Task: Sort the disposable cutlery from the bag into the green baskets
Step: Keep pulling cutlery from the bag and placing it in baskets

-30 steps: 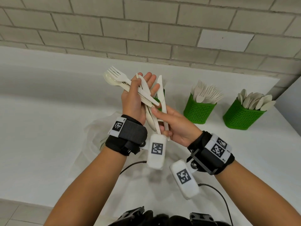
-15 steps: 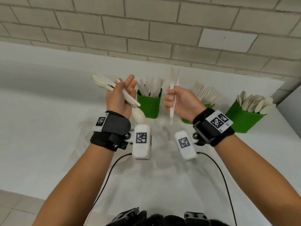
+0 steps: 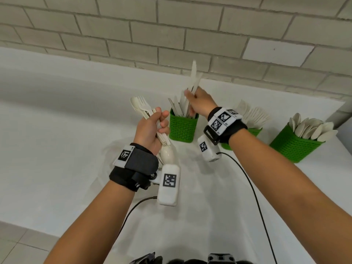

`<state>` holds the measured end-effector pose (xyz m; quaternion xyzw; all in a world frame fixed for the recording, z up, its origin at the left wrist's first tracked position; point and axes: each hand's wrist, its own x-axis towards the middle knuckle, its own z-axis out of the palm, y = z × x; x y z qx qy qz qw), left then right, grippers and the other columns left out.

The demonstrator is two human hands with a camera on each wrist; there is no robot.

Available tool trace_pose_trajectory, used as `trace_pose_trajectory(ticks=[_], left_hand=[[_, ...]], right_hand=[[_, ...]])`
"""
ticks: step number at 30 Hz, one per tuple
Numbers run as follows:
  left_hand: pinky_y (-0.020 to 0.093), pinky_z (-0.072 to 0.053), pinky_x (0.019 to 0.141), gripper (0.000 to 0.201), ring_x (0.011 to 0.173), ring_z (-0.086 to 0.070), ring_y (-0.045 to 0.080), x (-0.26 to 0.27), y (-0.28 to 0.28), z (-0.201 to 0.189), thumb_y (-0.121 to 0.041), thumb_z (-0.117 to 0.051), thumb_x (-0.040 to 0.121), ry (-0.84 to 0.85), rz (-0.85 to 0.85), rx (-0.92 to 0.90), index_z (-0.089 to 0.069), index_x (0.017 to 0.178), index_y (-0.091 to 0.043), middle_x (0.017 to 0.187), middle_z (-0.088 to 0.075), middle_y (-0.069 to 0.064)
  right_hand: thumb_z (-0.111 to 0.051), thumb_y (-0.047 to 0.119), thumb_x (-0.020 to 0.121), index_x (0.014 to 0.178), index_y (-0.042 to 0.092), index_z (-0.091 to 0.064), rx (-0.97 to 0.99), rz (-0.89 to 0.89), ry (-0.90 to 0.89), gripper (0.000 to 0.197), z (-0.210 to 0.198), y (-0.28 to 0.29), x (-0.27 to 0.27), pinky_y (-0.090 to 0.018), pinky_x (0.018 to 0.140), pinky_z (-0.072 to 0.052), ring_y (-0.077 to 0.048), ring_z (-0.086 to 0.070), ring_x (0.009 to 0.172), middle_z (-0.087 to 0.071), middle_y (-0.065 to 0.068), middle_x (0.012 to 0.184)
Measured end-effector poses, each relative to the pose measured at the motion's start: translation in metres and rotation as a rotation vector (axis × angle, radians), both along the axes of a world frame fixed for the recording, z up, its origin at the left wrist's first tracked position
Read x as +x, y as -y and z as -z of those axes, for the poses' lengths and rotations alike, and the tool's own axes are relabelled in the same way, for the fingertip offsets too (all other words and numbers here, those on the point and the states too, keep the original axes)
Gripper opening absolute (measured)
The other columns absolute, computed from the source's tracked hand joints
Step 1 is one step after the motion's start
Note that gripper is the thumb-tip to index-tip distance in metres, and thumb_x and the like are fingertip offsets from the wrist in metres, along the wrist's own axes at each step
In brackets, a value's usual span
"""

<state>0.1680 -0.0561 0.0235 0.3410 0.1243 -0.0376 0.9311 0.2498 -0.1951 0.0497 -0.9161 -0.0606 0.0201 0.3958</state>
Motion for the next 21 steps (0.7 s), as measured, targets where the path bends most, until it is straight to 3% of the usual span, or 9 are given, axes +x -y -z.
trace_pose_trajectory(ticks=[2,4,5,7,9,13,16,18,21], left_hand=[[0.011,-0.028,0.032,0.016,0.036,-0.039,0.002,0.000,-0.002,0.002,-0.009,-0.042,0.098,0.012,0.018,0.034,-0.044,0.083,-0.014,0.069,-0.053,0.001],[0.011,-0.028,0.032,0.014,0.036,-0.039,0.003,0.000,-0.003,0.003,-0.010,-0.043,0.097,0.026,0.046,0.072,-0.046,0.084,-0.013,0.063,-0.056,0.000],[0.012,-0.028,0.033,0.013,0.037,-0.040,0.003,-0.001,-0.003,0.003,-0.011,-0.044,0.097,0.035,0.059,0.091,-0.047,0.084,-0.013,0.060,-0.058,-0.001],[0.012,-0.028,0.034,0.010,0.038,-0.040,0.003,-0.002,-0.002,0.002,-0.012,-0.045,0.097,0.043,0.092,0.120,-0.049,0.088,-0.012,0.057,-0.059,-0.002],[0.012,-0.029,0.034,0.008,0.039,-0.040,0.004,-0.003,-0.001,0.001,-0.014,-0.045,0.097,0.043,0.130,0.121,-0.050,0.091,-0.012,0.056,-0.058,-0.002],[0.011,-0.030,0.036,0.010,0.040,-0.041,0.004,0.000,-0.001,0.000,-0.015,-0.042,0.098,0.044,0.169,0.081,-0.050,0.094,-0.011,0.055,-0.058,-0.002],[0.011,-0.030,0.036,0.012,0.040,-0.041,0.003,0.000,0.000,-0.002,-0.016,-0.041,0.098,0.053,0.189,0.059,-0.049,0.092,-0.011,0.056,-0.058,-0.002],[0.011,-0.031,0.036,0.014,0.041,-0.042,0.003,0.000,0.002,-0.003,-0.019,-0.041,0.099,0.056,0.200,0.030,-0.050,0.091,-0.010,0.057,-0.057,-0.002],[0.011,-0.034,0.037,0.018,0.041,-0.043,0.004,0.002,0.006,-0.002,-0.024,-0.041,0.099,0.030,0.202,-0.053,-0.050,0.091,-0.010,0.057,-0.052,-0.002]], right_hand=[[-0.046,0.028,0.096,0.076,0.019,-0.051,-0.141,-0.009,-0.047,0.023,0.010,0.001,0.003,-0.008,0.042,-0.037,-0.009,-0.054,0.049,-0.056,0.002,0.061],[-0.058,0.026,0.090,0.075,0.017,-0.052,-0.179,0.038,-0.062,0.019,0.013,0.002,0.007,-0.014,0.056,-0.043,-0.012,-0.055,0.054,-0.060,0.000,0.071],[-0.064,0.027,0.087,0.085,0.013,-0.055,-0.172,0.071,-0.050,0.016,0.012,0.003,0.009,-0.020,0.063,-0.043,-0.015,-0.056,0.063,-0.059,-0.003,0.081],[-0.071,0.028,0.081,0.115,0.007,-0.048,-0.138,0.128,0.021,0.045,0.010,0.003,0.012,-0.024,0.074,-0.039,-0.019,-0.052,0.088,-0.052,-0.007,0.102],[-0.071,0.025,0.080,0.128,0.007,-0.039,-0.106,0.153,0.161,0.060,0.009,0.002,0.012,-0.026,0.085,-0.037,-0.023,-0.045,0.109,-0.044,-0.011,0.121],[-0.051,0.019,0.093,0.146,0.014,-0.023,-0.329,-0.011,0.263,0.061,0.012,-0.002,0.012,-0.040,0.113,-0.019,-0.023,-0.015,0.142,-0.019,-0.007,0.153],[-0.036,0.016,0.100,0.146,0.009,-0.027,-0.502,-0.203,0.113,0.048,0.017,0.002,0.012,-0.036,0.117,-0.009,-0.020,-0.004,0.146,-0.011,-0.007,0.158],[-0.035,0.014,0.100,0.146,0.009,-0.028,-0.406,-0.190,0.205,0.046,0.015,0.007,0.004,-0.027,0.115,-0.005,-0.019,-0.005,0.146,-0.014,-0.008,0.158],[-0.042,0.004,0.094,0.137,0.013,-0.045,-0.129,-0.213,0.486,0.044,0.008,0.015,-0.023,-0.027,0.111,-0.021,-0.023,-0.032,0.137,-0.040,-0.012,0.144]])
